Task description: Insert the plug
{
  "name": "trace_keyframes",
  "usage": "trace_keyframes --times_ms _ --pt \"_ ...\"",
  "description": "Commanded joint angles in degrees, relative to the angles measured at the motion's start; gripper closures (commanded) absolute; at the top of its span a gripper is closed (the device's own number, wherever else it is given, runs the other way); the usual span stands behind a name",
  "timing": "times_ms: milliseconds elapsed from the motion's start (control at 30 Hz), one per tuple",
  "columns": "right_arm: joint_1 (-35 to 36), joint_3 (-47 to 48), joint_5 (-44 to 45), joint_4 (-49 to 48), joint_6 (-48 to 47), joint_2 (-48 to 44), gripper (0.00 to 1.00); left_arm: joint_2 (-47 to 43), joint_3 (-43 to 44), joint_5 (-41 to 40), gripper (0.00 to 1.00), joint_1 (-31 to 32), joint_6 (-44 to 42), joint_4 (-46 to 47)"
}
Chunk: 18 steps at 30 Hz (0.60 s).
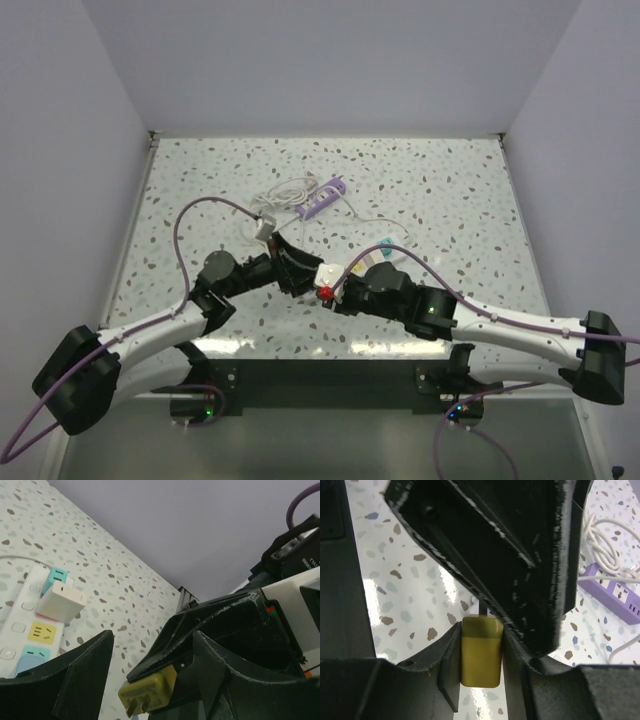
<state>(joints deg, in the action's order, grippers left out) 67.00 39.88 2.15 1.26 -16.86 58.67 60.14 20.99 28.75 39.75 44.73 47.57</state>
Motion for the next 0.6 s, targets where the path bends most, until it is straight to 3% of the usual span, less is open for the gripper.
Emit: trace_keyframes --times_ms 0,233,567 --pt "0.14 3.10 -1.01 0.50 -2.38 0.65 1.00 -2.48 -2.53 5.62 0.30 0.15 -3.51 -1.78" --pt "0.06 2.84 1.54 1.47 -3.00 -1.28 1.00 -11.27 -4.38 -0.53 0.27 0.15 -6.05 -9.59" --pt "0.06 2.22 1.89 1.91 -3.35 -4.01 1.00 -5.65 -3.59 2.44 0.26 -0.11 -7.03 -8.29"
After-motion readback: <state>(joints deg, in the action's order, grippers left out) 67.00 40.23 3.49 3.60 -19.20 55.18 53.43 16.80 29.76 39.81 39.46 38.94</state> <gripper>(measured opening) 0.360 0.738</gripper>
